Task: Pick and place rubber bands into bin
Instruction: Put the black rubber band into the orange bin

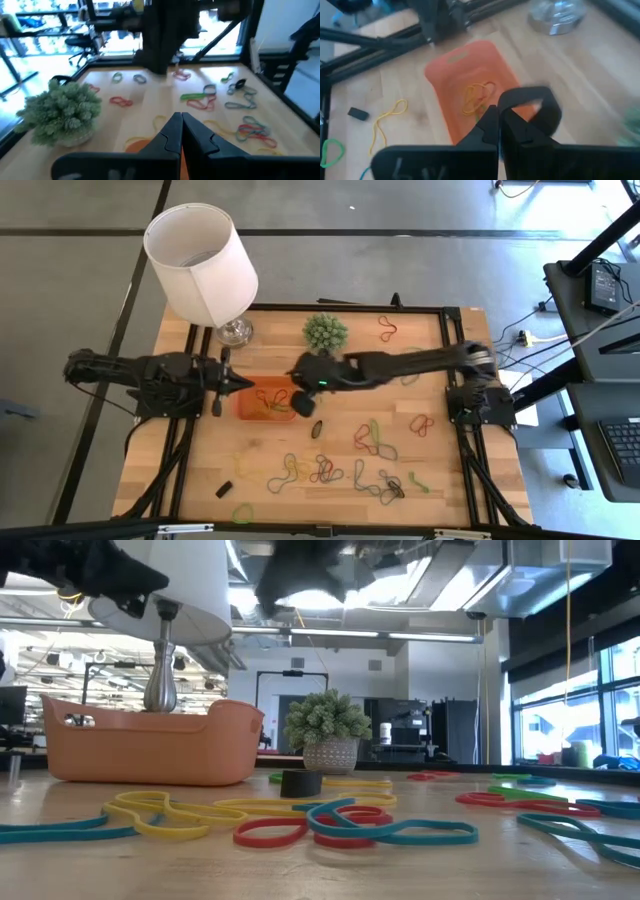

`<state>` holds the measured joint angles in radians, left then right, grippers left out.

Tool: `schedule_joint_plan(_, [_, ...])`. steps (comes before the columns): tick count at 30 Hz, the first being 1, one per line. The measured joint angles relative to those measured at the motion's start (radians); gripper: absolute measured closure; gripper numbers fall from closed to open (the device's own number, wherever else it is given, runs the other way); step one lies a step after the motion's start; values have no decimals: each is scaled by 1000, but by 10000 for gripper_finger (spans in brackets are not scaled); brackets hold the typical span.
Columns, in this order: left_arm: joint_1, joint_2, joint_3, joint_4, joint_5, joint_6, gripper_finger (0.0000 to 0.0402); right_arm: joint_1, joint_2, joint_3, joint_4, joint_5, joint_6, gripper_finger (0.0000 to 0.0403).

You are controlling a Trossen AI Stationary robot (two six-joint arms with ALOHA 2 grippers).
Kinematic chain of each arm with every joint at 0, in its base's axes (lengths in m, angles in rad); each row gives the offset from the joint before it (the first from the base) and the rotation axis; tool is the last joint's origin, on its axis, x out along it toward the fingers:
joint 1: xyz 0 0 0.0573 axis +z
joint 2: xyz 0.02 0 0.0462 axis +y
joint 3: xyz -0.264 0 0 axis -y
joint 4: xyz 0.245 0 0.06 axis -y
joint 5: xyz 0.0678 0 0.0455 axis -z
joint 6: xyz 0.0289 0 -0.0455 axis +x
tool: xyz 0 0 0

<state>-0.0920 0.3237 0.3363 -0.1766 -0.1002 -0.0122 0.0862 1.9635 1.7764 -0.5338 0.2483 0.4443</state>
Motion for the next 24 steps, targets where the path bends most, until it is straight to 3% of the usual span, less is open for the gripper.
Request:
schedule_joint_plan(6, [94,-50,-47,0,108,0,400,-54,268,264,-135,-143,-27,403])
schedule_joint_plan(12, [153,-53,-52,2,197,0,400,-80,447,406,-157,-264,-33,403])
schedule_joint_plan(18, [179,-53,-52,0,230,0,400,-85,530,452,-170,-287,-34,399])
schedule_joint_plan(24, [197,-52,-52,-11,252,0,400,-84,545,452,-234,-285,-30,357])
